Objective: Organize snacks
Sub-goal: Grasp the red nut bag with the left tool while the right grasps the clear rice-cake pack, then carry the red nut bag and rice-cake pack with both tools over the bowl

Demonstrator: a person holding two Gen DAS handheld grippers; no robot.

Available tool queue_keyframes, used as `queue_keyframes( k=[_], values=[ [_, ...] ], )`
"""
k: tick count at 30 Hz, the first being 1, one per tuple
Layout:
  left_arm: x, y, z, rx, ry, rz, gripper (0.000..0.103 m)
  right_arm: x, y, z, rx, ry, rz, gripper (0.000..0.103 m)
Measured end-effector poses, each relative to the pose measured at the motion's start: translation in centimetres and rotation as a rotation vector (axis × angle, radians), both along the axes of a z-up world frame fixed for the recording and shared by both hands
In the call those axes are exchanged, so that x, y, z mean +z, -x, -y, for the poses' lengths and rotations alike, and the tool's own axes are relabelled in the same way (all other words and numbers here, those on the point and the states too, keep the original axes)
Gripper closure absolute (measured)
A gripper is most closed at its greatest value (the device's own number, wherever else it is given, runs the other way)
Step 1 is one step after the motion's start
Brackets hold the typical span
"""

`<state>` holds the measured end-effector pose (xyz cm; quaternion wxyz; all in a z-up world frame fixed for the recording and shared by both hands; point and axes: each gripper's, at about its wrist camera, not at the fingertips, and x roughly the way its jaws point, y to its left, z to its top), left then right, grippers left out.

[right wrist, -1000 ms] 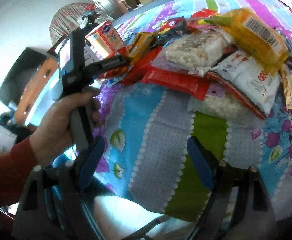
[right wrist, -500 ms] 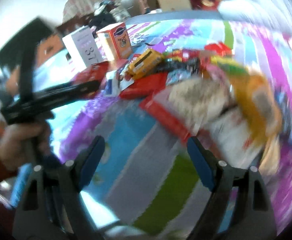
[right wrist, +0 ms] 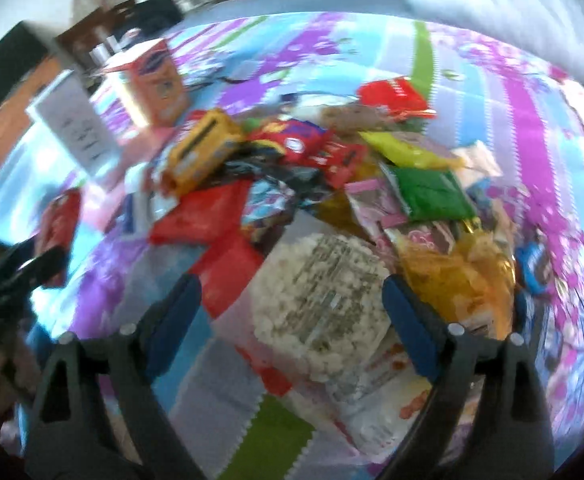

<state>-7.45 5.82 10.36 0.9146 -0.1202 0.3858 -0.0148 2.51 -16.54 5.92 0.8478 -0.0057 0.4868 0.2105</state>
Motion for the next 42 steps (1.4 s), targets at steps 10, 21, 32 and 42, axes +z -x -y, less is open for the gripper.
queue_keyframes(
  k=[10,21,32,42],
  values=[
    [0.4,0.6,0.1,-0.011,0.023,0.005,0.028,1.2,3.8,1.6,-0.147,-0.071,0.142,0.003],
    [1.0,0.8,0.5,-0.008,0.024,0.016,0.027,-0.8,3.2,1.5,-0.236,-0.097,0.069,0.003],
    [2.2,1.2,0.7,-0.014,-0.026,0.047,0.028,0.5,4.3,2.0,-0.217,-0.103,0.16,0.022],
    [9.4,3.9,-1.6,0.036,-0.135,0.253,0.028,9.9,6.7,-0.9,-0.111,-0.172,0.384,0.022]
  ],
)
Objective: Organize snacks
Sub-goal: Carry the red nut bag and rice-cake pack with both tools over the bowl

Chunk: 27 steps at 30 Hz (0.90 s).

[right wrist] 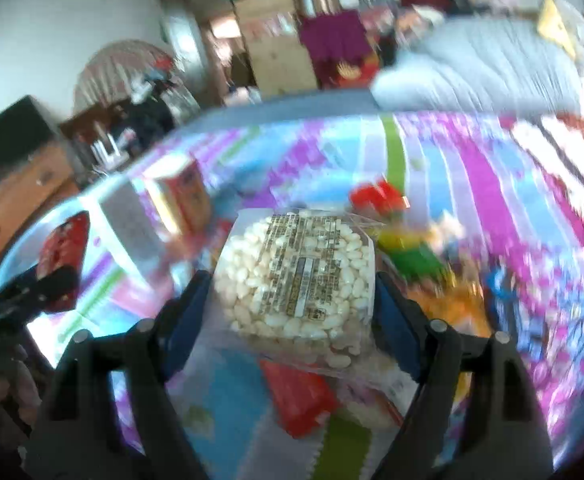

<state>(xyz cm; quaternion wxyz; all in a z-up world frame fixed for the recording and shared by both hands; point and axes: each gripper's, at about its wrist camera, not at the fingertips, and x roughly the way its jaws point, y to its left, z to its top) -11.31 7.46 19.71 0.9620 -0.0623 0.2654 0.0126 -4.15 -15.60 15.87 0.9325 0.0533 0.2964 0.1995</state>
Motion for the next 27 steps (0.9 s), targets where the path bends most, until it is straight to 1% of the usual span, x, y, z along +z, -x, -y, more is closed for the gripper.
queue_keyframes(
  k=[3,5,8,11,12,15,17,20,24,25,27],
  values=[
    [2.5,1.0,-2.2,0.043,-0.024,0.061,0.028,3.1,0.0,-2.4,0.06,-0.005,0.063,0.022],
    [4.2,1.6,-4.4,0.094,-0.036,0.096,0.028,4.9,-0.1,-4.5,0.112,-0.014,0.093,0.022],
    [5.7,2.2,-7.7,0.17,-0.039,0.117,0.028,7.2,-0.4,-8.1,0.201,-0.037,0.12,0.022],
    [6.8,2.5,-11.7,0.257,-0.038,0.117,0.028,9.5,-0.6,-12.5,0.295,-0.059,0.143,0.022],
    [7.0,2.7,-13.1,0.285,-0.036,0.114,0.028,9.7,-0.5,-13.4,0.318,-0.065,0.144,0.022],
    [7.3,3.1,-17.4,0.368,-0.029,0.102,0.028,11.4,-0.5,-18.5,0.419,-0.078,0.148,0.022],
    [7.2,3.4,-20.6,0.433,-0.017,0.082,0.028,12.0,-0.4,-21.3,0.476,-0.089,0.139,0.022],
    [6.8,4.1,-24.2,0.506,0.0,0.071,0.028,12.7,-0.3,-26.1,0.555,-0.081,0.133,0.022],
    [6.0,5.1,-28.6,0.596,0.024,0.053,0.029,12.7,-0.1,-30.7,0.623,-0.069,0.101,0.022],
    [5.8,5.4,-29.2,0.607,0.027,0.049,0.029,12.6,-0.1,-32.2,0.642,-0.061,0.088,0.022],
    [5.3,5.7,-30.3,0.627,0.033,0.042,0.028,12.3,-0.1,-33.9,0.669,-0.051,0.067,0.022]
  ],
)
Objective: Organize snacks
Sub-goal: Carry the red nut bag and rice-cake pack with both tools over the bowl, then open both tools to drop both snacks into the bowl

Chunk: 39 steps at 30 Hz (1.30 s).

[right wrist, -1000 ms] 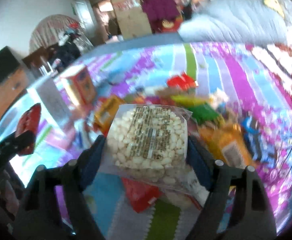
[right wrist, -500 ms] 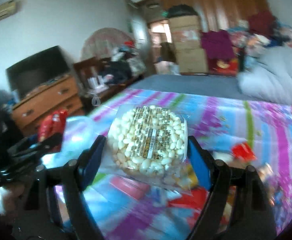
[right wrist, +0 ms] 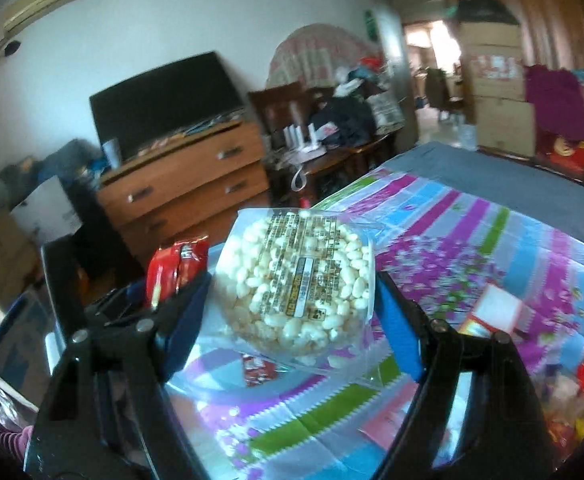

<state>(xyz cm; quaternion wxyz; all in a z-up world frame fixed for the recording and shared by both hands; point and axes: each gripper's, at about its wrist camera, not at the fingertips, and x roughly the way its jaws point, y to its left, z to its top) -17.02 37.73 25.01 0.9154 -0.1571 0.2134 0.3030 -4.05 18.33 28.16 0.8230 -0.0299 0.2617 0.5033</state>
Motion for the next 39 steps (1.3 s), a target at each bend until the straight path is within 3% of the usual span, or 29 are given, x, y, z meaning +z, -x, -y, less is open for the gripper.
queue_keyframes(
  k=[5,17,39],
  values=[
    [-1.5,0.8,-2.2,0.032,0.032,-0.015,0.029,-1.5,-0.5,-4.1,0.043,0.056,-0.057,0.022],
    [-4.3,0.5,-4.6,0.044,0.101,-0.071,0.029,-4.8,-1.8,-7.1,0.069,0.149,-0.181,0.022],
    [-4.8,0.3,-5.1,0.047,0.123,-0.093,0.028,-5.9,-2.0,-8.5,0.074,0.17,-0.193,0.022]
  ],
)
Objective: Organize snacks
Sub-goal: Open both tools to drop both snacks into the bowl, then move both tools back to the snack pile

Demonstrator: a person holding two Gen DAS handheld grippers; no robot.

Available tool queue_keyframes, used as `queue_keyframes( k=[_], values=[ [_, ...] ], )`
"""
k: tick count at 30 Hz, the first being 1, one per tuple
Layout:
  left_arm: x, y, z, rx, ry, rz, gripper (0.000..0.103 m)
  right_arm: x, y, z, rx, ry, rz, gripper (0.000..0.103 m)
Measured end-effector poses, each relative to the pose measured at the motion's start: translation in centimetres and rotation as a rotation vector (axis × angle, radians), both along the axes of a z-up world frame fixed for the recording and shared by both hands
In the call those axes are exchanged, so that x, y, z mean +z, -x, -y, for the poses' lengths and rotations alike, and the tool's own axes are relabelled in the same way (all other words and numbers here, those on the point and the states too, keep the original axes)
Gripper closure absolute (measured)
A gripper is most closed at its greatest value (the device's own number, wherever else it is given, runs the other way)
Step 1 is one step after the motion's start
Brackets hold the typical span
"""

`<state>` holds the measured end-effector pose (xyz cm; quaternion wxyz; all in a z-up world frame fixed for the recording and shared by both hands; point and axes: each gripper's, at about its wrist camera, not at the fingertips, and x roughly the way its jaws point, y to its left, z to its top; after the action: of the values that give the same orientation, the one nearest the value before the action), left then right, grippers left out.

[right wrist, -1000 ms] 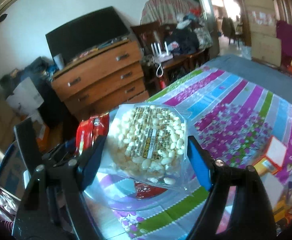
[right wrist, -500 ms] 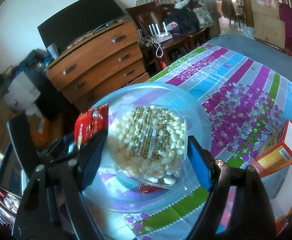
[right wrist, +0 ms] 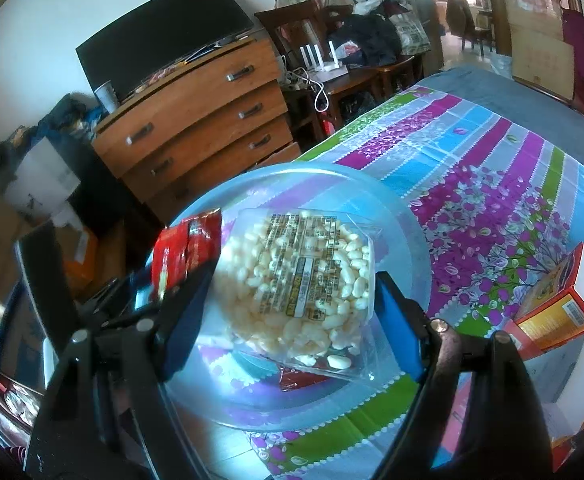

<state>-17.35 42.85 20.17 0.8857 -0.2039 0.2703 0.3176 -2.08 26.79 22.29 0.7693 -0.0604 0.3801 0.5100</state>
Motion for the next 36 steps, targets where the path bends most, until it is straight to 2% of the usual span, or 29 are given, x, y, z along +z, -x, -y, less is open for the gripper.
queue_keyframes(
  k=[16,20,24,26,30,36],
  values=[
    [-0.8,-0.1,0.0,0.012,0.026,-0.011,0.027,-1.2,-0.3,-0.6,0.012,0.021,-0.008,0.021],
    [-1.4,-0.2,-0.2,0.013,0.039,-0.028,0.018,-1.7,-0.4,-0.9,0.005,0.035,-0.018,0.02],
    [-2.1,-0.6,-0.1,0.003,0.059,-0.054,0.015,-2.0,-0.4,-0.9,-0.001,0.027,-0.017,0.011],
    [-2.1,-0.7,0.1,-0.006,0.064,-0.058,0.011,-2.1,-0.5,-1.0,-0.004,0.028,-0.021,0.011],
    [-2.0,-0.8,0.3,0.0,0.067,-0.058,0.01,-1.7,-0.1,-0.9,-0.008,0.008,-0.023,0.011],
    [-1.7,-0.1,0.0,0.014,0.062,-0.035,0.01,0.3,2.5,0.9,-0.004,-0.059,0.092,0.011]
  ],
)
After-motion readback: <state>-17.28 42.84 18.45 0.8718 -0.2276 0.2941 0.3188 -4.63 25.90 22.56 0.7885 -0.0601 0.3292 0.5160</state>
